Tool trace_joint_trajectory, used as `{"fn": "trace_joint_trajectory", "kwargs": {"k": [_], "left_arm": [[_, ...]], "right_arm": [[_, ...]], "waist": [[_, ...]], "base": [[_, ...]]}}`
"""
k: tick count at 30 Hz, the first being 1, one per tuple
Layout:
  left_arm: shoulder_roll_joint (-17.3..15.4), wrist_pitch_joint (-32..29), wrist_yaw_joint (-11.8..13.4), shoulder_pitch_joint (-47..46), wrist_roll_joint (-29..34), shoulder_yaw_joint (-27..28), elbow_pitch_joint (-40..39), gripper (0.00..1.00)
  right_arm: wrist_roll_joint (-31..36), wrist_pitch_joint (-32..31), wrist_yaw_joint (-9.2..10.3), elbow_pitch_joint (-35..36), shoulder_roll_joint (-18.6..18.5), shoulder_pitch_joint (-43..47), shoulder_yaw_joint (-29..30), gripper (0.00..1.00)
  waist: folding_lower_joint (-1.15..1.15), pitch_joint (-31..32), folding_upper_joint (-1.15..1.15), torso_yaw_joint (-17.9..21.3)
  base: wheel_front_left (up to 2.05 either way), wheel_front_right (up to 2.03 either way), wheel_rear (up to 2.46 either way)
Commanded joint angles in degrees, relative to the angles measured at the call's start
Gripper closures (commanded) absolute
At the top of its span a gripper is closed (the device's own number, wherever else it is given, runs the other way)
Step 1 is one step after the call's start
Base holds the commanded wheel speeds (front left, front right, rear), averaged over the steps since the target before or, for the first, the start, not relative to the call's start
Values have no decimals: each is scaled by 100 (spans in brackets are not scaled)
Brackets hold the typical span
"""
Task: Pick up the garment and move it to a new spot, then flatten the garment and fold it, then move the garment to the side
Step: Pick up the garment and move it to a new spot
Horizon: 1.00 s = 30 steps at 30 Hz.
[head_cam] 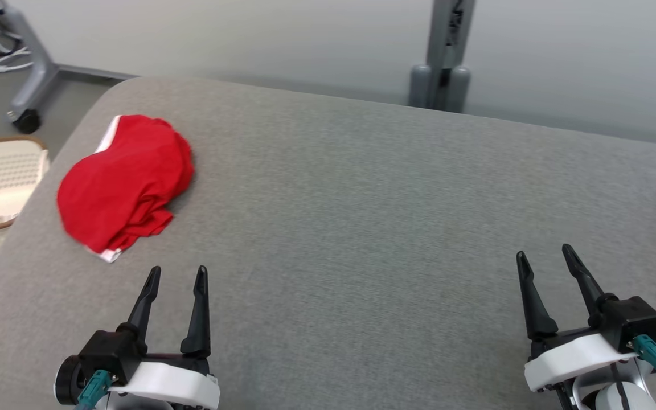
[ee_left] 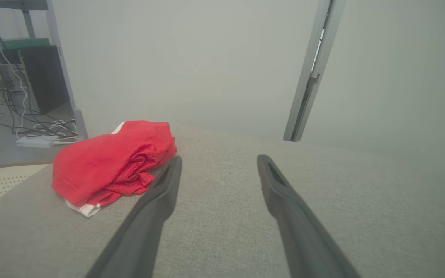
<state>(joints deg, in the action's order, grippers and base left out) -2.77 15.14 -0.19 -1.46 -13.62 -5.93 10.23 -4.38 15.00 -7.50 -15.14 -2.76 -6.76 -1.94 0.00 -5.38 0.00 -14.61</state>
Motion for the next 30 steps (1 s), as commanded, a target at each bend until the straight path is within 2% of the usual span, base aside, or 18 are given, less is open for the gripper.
{"fn": "trace_joint_trajectory", "kwargs": {"k": [1,16,30], "left_arm": [[-23,-2,-7,21,41,36,8,0],[-23,-2,-122,333,242,208,21,0],[-22,-2,41,447,70,447,-226,0]], "right_arm": [[-37,20,1,12,-30,-19,-26,0],[-360,20,1,-34,-33,272,-435,0],[-311,20,1,-190,-35,-92,-776,0]], "waist": [[0,31,0,-303],[0,591,0,-1434],[0,445,0,-1561]], "base": [[0,0,0],[0,0,0],[0,0,0]]}}
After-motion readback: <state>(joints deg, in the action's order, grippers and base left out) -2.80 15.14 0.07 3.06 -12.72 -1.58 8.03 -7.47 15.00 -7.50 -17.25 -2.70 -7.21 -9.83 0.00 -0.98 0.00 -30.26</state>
